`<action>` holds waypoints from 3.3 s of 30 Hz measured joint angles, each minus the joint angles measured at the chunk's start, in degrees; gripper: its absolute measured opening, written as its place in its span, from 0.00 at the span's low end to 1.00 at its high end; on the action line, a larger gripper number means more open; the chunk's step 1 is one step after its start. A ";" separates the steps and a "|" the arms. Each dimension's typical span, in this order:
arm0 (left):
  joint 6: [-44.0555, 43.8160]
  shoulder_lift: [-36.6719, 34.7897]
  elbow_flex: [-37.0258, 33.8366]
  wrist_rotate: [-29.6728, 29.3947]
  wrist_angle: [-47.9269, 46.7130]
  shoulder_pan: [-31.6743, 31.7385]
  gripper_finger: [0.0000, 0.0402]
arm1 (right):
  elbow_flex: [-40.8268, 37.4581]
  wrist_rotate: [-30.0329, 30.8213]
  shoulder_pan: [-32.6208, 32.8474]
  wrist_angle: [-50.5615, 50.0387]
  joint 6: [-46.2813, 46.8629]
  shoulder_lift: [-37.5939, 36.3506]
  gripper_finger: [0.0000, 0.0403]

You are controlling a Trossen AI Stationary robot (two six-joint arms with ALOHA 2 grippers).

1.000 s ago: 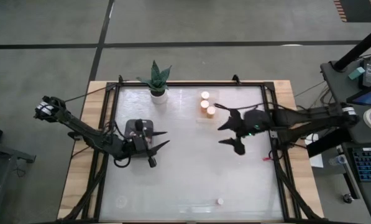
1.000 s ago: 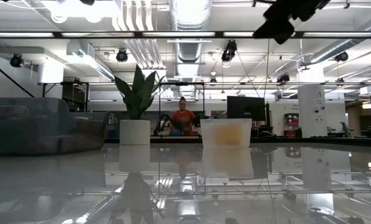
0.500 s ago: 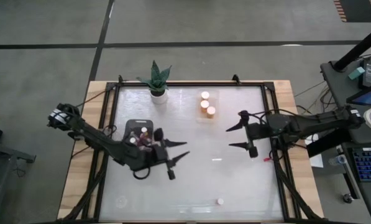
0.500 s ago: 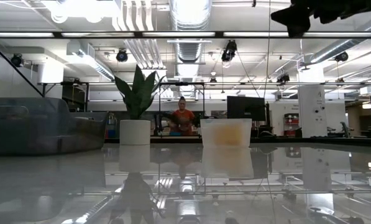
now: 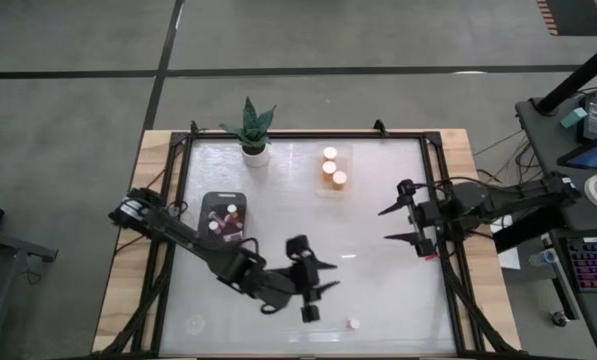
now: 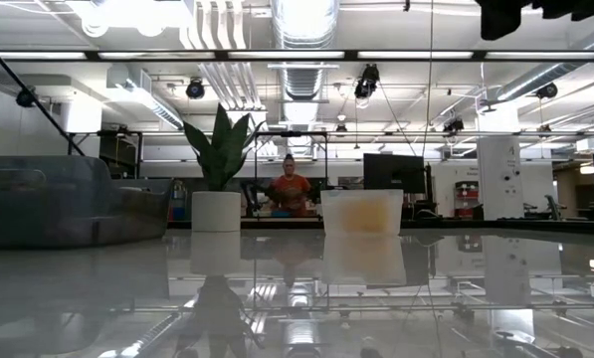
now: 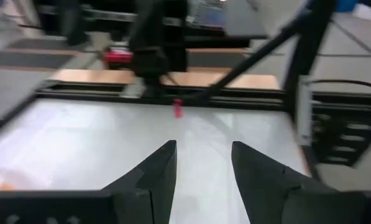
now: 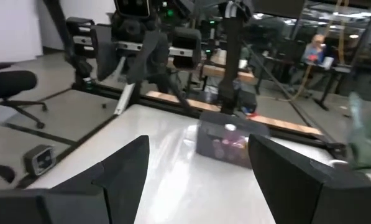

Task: Pick and place medicine bottles into bin by pill shape (circle, oval)
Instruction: Put the small pink pill bottle into the black bin

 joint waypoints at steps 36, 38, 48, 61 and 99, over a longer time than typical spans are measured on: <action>-1.11 24.27 5.55 19.22 16.82 -0.20 0.55 | -5.89 4.96 8.59 4.80 4.47 -1.00 0.66; -1.13 25.06 5.55 19.34 18.93 0.03 0.58 | -5.89 4.95 8.59 3.64 5.26 -0.98 0.66; -0.67 27.39 5.51 17.96 19.62 0.03 0.59 | -6.50 4.91 8.83 2.35 9.20 -1.02 0.66; 1.84 28.17 4.94 17.26 20.12 -1.27 0.59 | -6.81 4.73 8.83 1.29 11.80 -1.00 0.60; 2.63 32.24 4.83 19.72 29.12 0.28 0.22 | -6.68 6.30 8.83 1.73 8.47 -1.05 0.58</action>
